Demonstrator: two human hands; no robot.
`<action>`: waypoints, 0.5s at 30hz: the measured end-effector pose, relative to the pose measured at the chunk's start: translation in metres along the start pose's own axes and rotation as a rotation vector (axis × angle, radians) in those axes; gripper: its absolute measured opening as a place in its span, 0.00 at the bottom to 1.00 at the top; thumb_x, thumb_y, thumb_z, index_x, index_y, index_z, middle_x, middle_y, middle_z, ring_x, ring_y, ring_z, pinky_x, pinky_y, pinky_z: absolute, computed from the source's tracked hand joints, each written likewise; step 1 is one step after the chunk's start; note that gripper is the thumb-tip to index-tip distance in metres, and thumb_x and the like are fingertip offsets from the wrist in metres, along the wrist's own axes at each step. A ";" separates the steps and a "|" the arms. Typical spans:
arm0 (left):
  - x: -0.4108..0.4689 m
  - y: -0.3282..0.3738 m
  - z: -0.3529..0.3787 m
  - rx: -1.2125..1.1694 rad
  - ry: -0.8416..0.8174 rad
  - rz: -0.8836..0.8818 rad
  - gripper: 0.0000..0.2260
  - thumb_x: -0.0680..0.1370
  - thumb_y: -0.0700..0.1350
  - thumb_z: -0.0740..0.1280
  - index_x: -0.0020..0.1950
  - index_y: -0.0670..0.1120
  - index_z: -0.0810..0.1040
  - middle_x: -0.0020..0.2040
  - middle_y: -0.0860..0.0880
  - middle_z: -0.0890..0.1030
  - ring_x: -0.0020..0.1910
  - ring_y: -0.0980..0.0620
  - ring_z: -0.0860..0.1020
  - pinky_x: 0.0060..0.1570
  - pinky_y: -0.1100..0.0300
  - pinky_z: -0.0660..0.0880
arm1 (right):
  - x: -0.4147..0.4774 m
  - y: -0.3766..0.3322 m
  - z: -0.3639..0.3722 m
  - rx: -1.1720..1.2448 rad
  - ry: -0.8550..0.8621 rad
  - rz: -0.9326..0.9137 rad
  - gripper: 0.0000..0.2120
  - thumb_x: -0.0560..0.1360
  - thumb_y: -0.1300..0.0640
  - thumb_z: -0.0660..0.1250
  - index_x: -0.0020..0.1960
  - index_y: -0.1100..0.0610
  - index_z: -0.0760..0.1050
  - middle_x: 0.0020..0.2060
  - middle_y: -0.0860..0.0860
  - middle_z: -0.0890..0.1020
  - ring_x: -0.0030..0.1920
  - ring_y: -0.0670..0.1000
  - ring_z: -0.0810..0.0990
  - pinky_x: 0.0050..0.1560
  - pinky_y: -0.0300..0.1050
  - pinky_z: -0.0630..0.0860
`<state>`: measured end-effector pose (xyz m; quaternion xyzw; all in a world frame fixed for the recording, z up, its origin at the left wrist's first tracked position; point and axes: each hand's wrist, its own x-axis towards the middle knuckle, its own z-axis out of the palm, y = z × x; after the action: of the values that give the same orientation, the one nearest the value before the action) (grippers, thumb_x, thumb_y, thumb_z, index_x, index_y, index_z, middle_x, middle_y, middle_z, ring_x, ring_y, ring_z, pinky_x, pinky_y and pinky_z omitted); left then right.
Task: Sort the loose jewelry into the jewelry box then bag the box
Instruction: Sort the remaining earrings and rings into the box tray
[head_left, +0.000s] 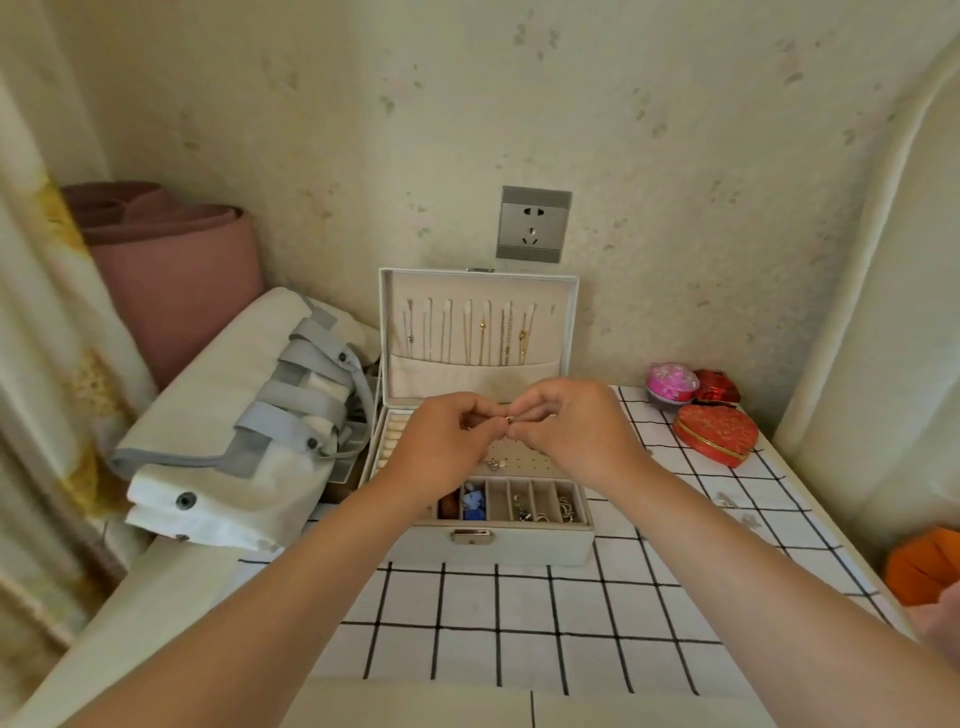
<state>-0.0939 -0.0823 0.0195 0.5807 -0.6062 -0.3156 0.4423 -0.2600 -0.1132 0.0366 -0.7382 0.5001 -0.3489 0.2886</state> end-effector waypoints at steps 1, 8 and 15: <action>0.001 0.000 -0.002 -0.029 0.008 -0.010 0.04 0.78 0.43 0.70 0.51 0.47 0.84 0.42 0.46 0.85 0.33 0.58 0.79 0.40 0.61 0.80 | 0.002 -0.001 0.003 -0.015 0.020 -0.020 0.07 0.69 0.54 0.79 0.44 0.45 0.83 0.37 0.42 0.85 0.35 0.39 0.83 0.42 0.42 0.80; 0.005 -0.010 -0.014 -0.030 0.050 -0.013 0.03 0.77 0.45 0.71 0.46 0.51 0.83 0.38 0.51 0.83 0.34 0.59 0.78 0.40 0.64 0.75 | 0.012 -0.011 0.014 -0.019 -0.035 -0.020 0.05 0.69 0.55 0.79 0.43 0.48 0.86 0.35 0.41 0.85 0.37 0.36 0.82 0.44 0.39 0.79; 0.007 -0.007 -0.027 0.332 0.009 0.146 0.04 0.80 0.47 0.67 0.51 0.51 0.82 0.42 0.56 0.81 0.40 0.61 0.76 0.40 0.70 0.71 | 0.022 -0.017 0.014 -0.287 -0.119 -0.062 0.01 0.74 0.50 0.74 0.45 0.46 0.85 0.37 0.40 0.84 0.38 0.37 0.80 0.45 0.44 0.79</action>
<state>-0.0662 -0.0868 0.0250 0.6017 -0.6884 -0.1758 0.3648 -0.2346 -0.1269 0.0462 -0.8064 0.5036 -0.2382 0.1983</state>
